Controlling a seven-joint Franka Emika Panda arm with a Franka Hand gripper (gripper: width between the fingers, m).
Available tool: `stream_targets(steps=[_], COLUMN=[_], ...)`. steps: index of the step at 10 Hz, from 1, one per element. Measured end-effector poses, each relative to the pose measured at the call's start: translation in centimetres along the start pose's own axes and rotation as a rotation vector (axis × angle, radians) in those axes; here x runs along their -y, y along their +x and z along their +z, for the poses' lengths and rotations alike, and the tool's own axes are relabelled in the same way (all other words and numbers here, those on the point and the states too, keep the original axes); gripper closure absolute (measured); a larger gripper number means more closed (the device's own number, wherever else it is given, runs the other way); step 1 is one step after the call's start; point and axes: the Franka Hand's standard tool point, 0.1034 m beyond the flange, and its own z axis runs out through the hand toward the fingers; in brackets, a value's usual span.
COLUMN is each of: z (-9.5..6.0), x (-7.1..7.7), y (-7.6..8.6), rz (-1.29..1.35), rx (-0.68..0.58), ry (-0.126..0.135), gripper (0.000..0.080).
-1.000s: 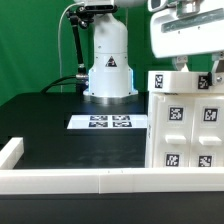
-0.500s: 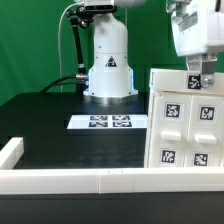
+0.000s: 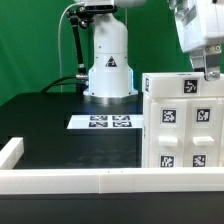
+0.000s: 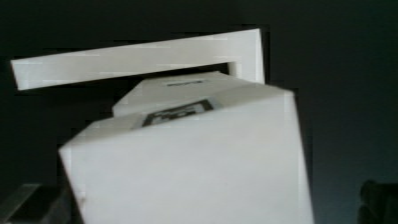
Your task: Assemble cabinet
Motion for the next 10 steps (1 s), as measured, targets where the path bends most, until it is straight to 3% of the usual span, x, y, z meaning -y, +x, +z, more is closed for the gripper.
stream_targets(steps=[2, 5, 6, 10], z=[-1.0, -0.6, -0.9, -2.0], x=[0.4, 0.3, 0.5, 0.6], y=[-0.3, -0.4, -0.4, -0.6], rz=[-0.022, -0.059, -0.188, -0.477], rx=[0.020, 0.019, 0.023, 0.031], ry=[0.016, 0.008, -0.016, 0.001], gripper=[0.0003, 0.0003, 0.0003, 0.0003])
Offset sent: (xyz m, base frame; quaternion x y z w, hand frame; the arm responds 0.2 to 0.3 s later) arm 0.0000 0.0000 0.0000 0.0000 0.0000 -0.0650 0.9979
